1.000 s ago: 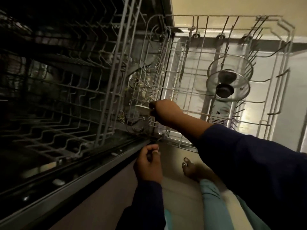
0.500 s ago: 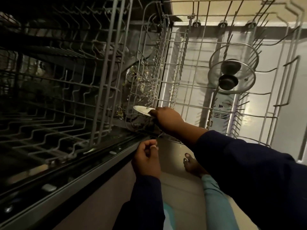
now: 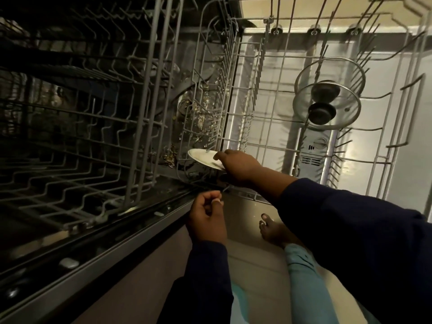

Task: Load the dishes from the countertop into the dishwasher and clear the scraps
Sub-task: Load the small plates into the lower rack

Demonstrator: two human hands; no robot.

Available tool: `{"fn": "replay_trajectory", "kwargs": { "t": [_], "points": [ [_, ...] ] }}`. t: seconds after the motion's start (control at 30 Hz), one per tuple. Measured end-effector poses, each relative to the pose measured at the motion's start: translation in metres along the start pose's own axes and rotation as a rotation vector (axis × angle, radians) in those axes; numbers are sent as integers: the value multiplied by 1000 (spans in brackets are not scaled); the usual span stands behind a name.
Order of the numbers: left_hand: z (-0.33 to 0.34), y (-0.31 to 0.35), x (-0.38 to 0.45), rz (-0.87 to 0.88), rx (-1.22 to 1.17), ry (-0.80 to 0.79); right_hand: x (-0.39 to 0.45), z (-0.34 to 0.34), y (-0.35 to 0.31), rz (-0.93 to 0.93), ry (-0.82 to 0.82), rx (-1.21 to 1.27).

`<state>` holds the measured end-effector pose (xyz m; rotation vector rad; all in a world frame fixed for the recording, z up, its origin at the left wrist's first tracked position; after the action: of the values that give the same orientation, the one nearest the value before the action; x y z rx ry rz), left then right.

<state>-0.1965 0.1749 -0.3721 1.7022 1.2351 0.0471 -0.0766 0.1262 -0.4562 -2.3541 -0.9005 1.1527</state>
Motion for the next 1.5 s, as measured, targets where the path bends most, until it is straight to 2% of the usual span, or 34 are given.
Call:
{"fn": "replay_trajectory", "kwargs": {
  "t": [0.43,0.67,0.8,0.9,1.5],
  "points": [
    [-5,18,-2,11,-83,54,-24,-6,-1,-18,-89,-26],
    [-2,9,-9,53,-69,53,-19,19,-11,-40,19,-144],
    [-7,2,-8,41,-46,61,-24,6,-27,-87,127,-176],
    [-11,7,-6,48,-50,71,-30,-9,-35,-98,139,-205],
    [-16,19,-9,65,0,69,-48,-52,-66,-34,46,-220]
  ]
}}
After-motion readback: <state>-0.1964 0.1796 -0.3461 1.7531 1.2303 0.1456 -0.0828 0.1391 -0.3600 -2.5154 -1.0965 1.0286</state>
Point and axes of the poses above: each hand's wrist, its own x-axis towards the middle knuckle, its own z-axis out of the palm, y = z × x, the point moved 7 cm from there along x, towards the middle knuckle, and after that the axes turned 4 degrees about -x, right-handed, at the moved point
